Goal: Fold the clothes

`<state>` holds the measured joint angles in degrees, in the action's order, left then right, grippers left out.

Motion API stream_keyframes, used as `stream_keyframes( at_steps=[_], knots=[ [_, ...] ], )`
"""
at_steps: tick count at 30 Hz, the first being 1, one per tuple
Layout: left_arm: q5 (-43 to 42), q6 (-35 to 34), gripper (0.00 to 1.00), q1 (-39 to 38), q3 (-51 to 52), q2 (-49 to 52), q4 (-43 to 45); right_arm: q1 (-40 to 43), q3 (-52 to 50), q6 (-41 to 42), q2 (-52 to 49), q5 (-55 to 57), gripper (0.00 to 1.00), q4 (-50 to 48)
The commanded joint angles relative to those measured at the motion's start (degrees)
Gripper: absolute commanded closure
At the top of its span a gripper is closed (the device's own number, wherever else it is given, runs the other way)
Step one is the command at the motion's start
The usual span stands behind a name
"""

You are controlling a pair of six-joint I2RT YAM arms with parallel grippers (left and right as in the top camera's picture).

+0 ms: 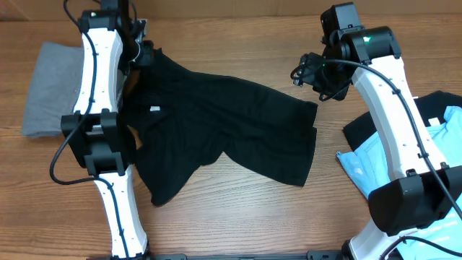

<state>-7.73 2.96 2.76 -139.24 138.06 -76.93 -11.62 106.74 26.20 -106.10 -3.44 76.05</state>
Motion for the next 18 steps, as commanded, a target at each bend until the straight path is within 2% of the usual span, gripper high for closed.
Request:
stream_keyframes(
  at_steps=[1,6,10,12,15,18],
  knots=[
    [-5.4,1.8,0.76,-1.5,-8.3,-0.8,-4.5,0.3,-5.8,-1.1,1.5,5.1,0.26,-4.3],
    [-6.3,2.9,0.72,-3.9,-18.1,-4.9,-13.6,1.5,-17.8,-1.1,1.4,7.9,0.28,-16.0],
    [-6.2,2.8,0.67,-6.1,-23.0,-12.3,-19.2,3.3,-27.6,-0.9,1.4,7.9,0.37,-28.1],
    [-5.7,1.9,0.65,-7.3,-23.3,-16.7,-19.9,3.9,-32.0,-0.9,1.3,7.9,0.39,-33.8],
    [-5.6,1.4,0.62,-9.1,-23.3,-23.2,-19.9,3.9,-36.9,-0.9,0.4,7.8,0.39,-41.0],
    [-5.6,0.6,0.60,-9.9,-23.3,-27.0,-19.9,3.9,-39.4,-1.1,-0.7,7.8,0.33,-46.2]
  ],
)
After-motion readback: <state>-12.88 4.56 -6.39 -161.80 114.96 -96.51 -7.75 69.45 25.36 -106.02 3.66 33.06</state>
